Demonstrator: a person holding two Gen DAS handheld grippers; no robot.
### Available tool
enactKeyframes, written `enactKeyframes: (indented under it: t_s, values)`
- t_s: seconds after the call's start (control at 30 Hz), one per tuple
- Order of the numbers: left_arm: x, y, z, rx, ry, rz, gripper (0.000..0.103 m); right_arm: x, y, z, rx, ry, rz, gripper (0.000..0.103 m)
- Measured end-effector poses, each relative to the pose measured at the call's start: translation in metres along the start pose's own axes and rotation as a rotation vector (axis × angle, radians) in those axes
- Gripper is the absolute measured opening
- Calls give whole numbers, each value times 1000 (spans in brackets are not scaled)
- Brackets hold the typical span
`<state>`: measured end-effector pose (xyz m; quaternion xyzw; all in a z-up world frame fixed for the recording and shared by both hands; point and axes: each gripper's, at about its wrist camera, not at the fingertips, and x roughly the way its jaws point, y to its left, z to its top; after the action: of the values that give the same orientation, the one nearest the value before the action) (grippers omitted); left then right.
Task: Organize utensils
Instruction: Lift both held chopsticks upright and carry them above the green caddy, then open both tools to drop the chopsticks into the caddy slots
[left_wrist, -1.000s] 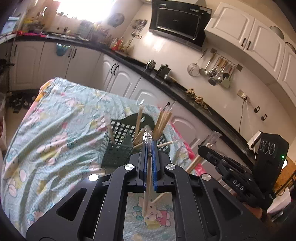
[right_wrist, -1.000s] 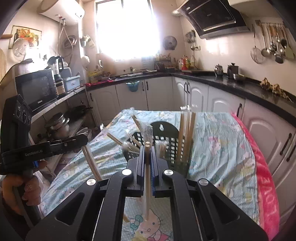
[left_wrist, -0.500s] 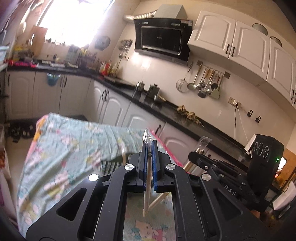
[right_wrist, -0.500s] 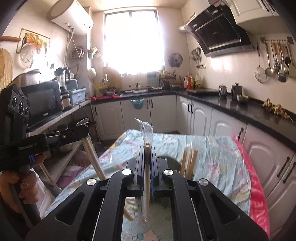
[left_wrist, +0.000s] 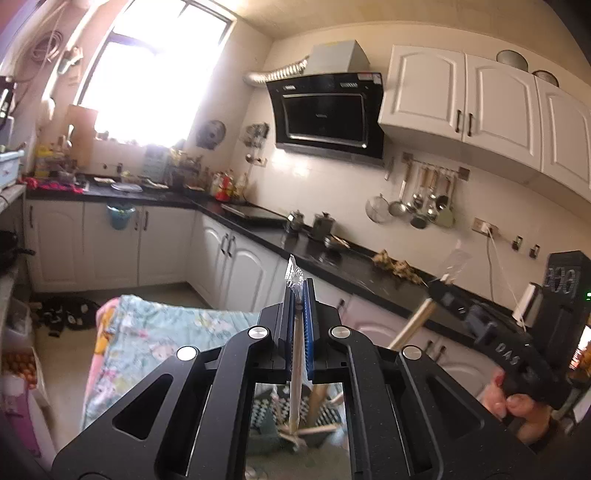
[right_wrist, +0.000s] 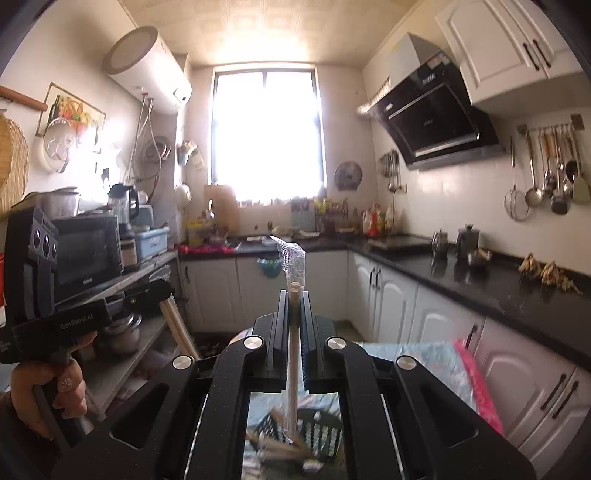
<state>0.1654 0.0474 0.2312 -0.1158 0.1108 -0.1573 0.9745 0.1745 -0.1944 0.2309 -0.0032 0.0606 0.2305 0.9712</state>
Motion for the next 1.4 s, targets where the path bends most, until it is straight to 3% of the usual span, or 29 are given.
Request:
enactKeyframes:
  t_s: [0.33,0.9,1.4]
  values:
    - [21,11,1,15,-38,72,2,19,-24,-5,-7,-7,-64,6]
    - [73,22,-62,34,64,104,2,65,-29,-81,-26,139,-93,6]
    - [94,28,-98,19,144,95,2,90,-26,-121,-3,249,-99,6]
